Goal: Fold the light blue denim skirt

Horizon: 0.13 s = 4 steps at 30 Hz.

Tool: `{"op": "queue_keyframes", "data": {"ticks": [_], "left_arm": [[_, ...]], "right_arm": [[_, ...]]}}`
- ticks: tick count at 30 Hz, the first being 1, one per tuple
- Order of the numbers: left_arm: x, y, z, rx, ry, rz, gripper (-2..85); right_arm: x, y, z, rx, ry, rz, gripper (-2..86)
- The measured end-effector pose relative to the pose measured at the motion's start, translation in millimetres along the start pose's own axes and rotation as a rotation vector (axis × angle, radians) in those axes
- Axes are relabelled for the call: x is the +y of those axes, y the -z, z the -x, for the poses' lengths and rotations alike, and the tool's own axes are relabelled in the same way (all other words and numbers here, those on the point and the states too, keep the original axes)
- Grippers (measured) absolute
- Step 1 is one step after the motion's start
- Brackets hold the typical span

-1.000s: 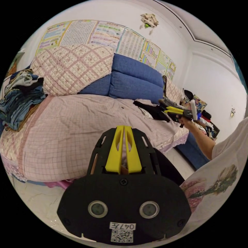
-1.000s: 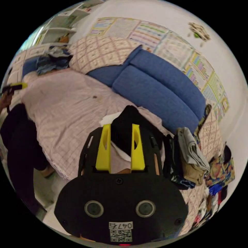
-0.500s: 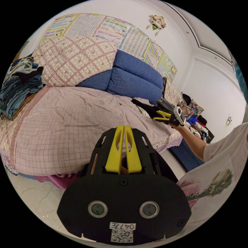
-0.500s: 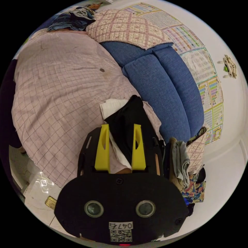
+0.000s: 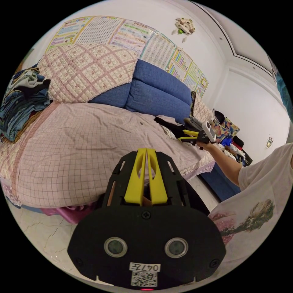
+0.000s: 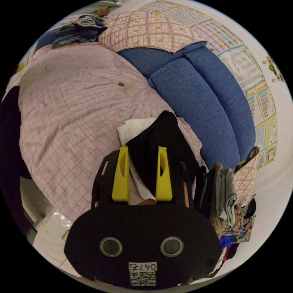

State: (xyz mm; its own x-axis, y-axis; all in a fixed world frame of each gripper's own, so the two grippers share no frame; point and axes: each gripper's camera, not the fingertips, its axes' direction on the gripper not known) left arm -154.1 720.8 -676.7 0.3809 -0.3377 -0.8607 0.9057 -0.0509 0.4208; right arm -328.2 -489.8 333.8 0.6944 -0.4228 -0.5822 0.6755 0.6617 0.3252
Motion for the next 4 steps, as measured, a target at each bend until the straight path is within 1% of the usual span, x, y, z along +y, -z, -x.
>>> {"op": "queue_keyframes", "data": {"ticks": [4], "left_arm": [[-14.6,22.4,-9.7,-0.003,-0.011,0.008,-1.0]], "right_arm": [[-18.0,11.1,-27.3,-0.021,-0.012,-0.020,1.9]]}}
